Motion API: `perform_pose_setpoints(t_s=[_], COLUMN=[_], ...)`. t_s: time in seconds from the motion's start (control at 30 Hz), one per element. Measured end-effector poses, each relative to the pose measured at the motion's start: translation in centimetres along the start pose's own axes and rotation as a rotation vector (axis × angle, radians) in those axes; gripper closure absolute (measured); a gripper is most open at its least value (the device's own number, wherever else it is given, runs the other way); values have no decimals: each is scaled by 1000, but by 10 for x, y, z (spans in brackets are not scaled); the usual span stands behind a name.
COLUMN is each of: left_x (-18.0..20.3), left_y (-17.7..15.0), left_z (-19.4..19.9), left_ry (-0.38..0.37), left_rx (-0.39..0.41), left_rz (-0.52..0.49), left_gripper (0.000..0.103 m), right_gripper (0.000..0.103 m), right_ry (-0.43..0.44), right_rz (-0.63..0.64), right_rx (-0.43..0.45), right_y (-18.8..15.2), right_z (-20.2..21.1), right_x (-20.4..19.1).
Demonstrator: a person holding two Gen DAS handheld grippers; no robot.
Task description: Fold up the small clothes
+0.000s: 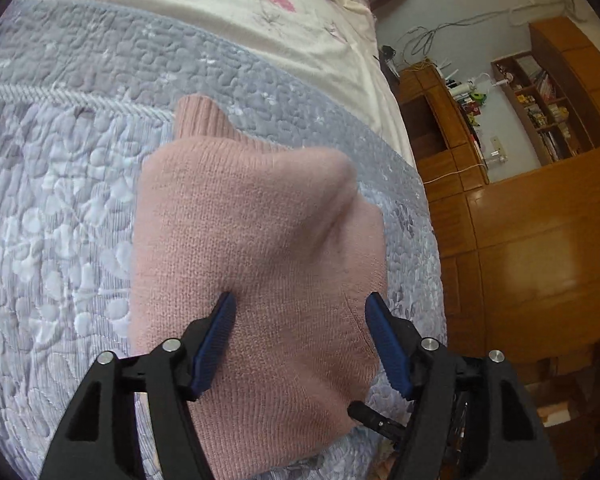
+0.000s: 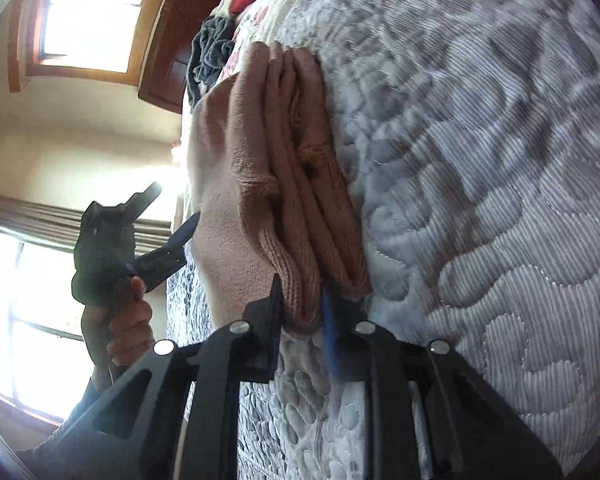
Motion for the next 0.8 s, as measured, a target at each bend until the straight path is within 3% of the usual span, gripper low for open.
perform_pose_setpoints(t_s=[0.03, 0.1, 0.17, 0.37, 0.43, 0.5, 0.53, 0.63, 0.67, 0.73, 0.8], left_x=[5, 21, 33, 38, 28, 12, 2, -34, -41, -52, -56], left_y=[2, 9, 22, 69, 75, 78, 79, 79, 79, 79, 79], left_z=[4, 14, 21, 12, 1, -12, -18, -37, -41, -43, -40], left_ry=[-48, -116, -167, -281, -283, -234, -211, -134, -116, -105, -111], left_rx=[0, 12, 25, 20, 3, 1, -4, -8, 0, 25, 39], left_rz=[1, -31, -52, -21, 0, 13, 24, 65, 70, 90, 100], left_gripper=[36, 36, 35, 37, 37, 39, 42, 67, 78, 89, 92], right_gripper=[79, 58, 55, 55, 55, 78, 83, 86, 83, 77, 74], right_ry=[0, -14, -33, -103, -106, -112, -132, -173, -168, -145, -124], right_rz=[29, 80, 105, 103, 82, 108, 137, 139, 127, 107, 110], right_rx=[2, 53, 73, 29, 1, -22, -11, -12, -15, -17, -28], right_y=[4, 21, 47, 128, 146, 156, 159, 161, 157, 157, 154], right_z=[4, 21, 25, -20, -41, -56, -60, -70, -68, -72, -65], right_x=[-10, -29, -42, -49, -45, -45, -45, -25, -13, -6, -7])
Point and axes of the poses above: each gripper's, at about its wrist camera, not at the fingertips, and z roughly against the way its jaws point, x to its right, y to its top, the point moved 5 cm from there along -z, roughly the way its jaws point, and after that the axes turned 1 degree about -z, right-handed, at the moved point
